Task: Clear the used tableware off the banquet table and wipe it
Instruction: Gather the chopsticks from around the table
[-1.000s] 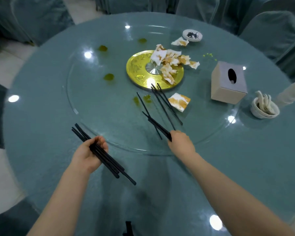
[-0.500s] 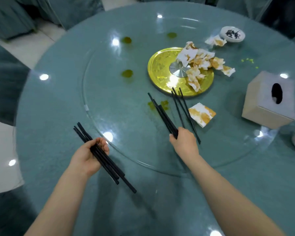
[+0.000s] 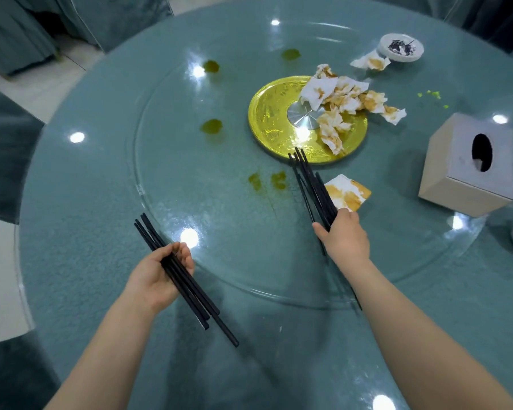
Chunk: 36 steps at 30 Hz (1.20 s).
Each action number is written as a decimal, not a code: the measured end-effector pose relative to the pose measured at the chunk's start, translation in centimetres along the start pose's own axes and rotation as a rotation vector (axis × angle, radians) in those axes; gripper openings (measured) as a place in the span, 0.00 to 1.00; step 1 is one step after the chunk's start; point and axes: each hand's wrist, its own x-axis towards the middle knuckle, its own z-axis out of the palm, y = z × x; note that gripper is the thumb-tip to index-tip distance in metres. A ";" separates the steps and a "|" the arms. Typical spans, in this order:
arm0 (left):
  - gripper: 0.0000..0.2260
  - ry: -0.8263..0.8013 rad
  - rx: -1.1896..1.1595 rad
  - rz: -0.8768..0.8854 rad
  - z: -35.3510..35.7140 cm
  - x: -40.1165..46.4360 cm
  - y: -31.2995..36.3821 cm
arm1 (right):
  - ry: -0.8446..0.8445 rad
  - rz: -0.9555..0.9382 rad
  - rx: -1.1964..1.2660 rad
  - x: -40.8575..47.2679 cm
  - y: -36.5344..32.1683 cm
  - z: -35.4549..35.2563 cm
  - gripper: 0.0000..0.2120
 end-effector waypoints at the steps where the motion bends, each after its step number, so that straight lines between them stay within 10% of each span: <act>1: 0.10 0.005 -0.003 -0.003 -0.1 0.0 0.0 | -0.013 -0.010 -0.011 0.1 -0.2 0.0 0.23; 26: 0.10 -0.068 0.013 -0.003 -0.9 -2.7 0.7 | -0.128 0.099 0.008 -5.6 0.7 0.0 0.06; 36: 0.11 -0.130 0.034 0.009 -0.9 -4.5 1.4 | -0.073 0.202 0.220 -8.8 1.5 -0.4 0.15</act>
